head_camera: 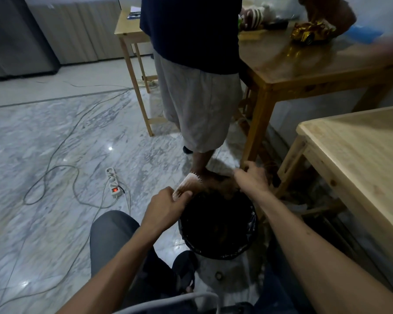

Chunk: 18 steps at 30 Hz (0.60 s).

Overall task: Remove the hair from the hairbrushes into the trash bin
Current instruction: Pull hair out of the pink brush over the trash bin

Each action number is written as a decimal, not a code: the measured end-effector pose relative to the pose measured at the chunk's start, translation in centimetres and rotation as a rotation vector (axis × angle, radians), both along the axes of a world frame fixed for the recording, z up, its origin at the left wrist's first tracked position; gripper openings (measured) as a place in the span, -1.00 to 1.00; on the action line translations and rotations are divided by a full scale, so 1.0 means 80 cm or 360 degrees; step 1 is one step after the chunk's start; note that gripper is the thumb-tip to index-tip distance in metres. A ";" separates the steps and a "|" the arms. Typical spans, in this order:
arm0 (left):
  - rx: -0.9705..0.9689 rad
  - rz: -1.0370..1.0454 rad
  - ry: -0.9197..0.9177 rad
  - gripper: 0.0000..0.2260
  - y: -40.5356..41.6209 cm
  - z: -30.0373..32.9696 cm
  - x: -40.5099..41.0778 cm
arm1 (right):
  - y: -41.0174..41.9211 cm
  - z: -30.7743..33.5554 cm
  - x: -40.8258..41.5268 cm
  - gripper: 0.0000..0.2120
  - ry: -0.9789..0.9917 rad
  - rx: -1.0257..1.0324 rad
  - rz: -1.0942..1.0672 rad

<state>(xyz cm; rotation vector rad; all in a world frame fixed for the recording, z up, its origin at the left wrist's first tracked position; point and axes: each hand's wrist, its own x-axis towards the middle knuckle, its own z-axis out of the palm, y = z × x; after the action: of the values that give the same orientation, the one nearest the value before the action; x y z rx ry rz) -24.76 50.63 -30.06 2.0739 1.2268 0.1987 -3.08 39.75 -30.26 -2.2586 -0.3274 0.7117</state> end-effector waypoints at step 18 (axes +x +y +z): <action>-0.0425 0.0049 -0.0227 -0.49 0.014 0.010 -0.020 | -0.030 -0.004 0.022 -0.74 -0.0211 0.0023 0.0007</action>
<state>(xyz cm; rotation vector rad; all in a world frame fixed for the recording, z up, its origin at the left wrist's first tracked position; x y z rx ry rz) -26.40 51.74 -29.25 1.7815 1.1339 0.1830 -1.30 37.38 -30.60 -2.2968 -0.3995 0.5611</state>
